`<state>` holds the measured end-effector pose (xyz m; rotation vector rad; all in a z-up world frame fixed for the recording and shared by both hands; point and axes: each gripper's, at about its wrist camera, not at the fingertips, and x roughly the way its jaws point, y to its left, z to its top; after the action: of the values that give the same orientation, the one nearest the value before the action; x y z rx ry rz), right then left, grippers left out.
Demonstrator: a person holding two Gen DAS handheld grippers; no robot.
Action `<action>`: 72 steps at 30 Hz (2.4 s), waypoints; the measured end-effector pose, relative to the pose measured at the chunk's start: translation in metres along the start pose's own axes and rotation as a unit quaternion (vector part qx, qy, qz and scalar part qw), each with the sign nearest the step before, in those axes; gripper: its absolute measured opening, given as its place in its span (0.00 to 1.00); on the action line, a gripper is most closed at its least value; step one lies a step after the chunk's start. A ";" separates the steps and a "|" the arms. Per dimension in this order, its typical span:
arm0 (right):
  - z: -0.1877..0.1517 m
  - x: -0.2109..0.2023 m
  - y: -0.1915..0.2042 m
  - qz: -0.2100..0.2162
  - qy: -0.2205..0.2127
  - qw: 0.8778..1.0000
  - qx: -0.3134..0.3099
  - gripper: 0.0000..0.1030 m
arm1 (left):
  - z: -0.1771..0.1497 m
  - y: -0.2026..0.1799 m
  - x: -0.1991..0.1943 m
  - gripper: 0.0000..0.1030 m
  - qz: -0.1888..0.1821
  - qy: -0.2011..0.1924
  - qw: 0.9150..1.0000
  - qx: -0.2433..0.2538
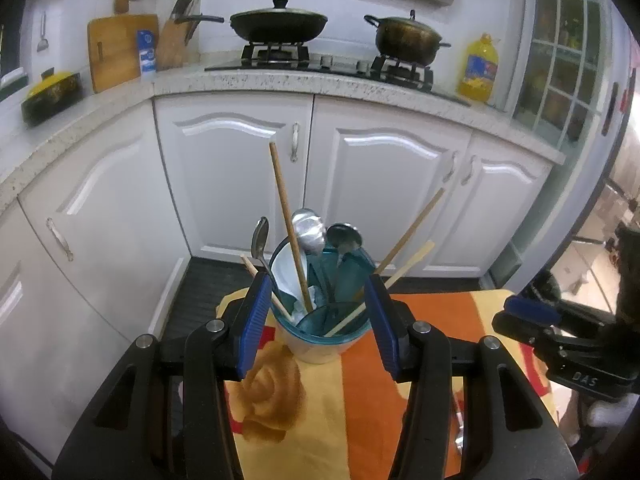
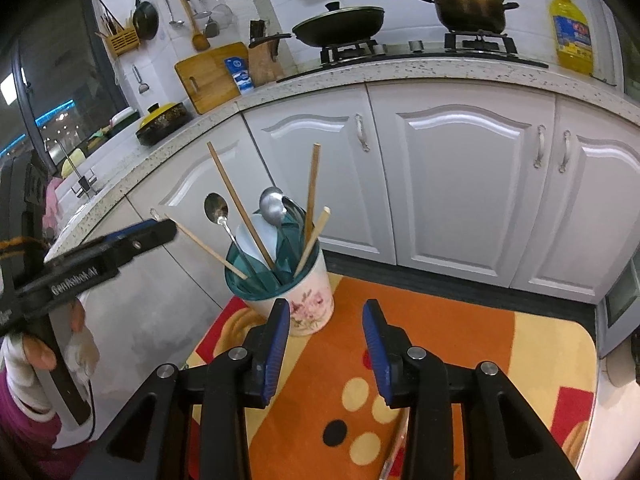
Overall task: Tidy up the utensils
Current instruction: 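Withdraw both tools and grasp the metal fork with the right tool, then lift the fork with the right tool and carry it toward the holder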
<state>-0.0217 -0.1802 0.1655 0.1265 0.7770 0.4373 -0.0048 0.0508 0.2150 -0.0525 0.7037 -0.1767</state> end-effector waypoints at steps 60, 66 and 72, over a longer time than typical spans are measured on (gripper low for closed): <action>-0.135 0.012 -0.116 -0.043 0.119 0.989 0.082 0.07 | -0.106 -0.147 0.194 0.13 -0.158 0.261 0.951 0.054; -0.123 -0.018 -0.101 -0.017 0.080 0.994 0.074 0.05 | -0.090 -0.132 0.150 0.12 -0.190 0.232 0.953 0.041; -0.114 -0.029 -0.078 -0.008 0.055 0.997 0.052 0.05 | -0.080 -0.114 0.102 0.12 -0.214 0.199 0.956 0.039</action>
<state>-0.0937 -0.2684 0.0827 0.1931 0.9091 0.3907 0.0033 -0.0785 0.1009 -0.0951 1.0826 -0.6443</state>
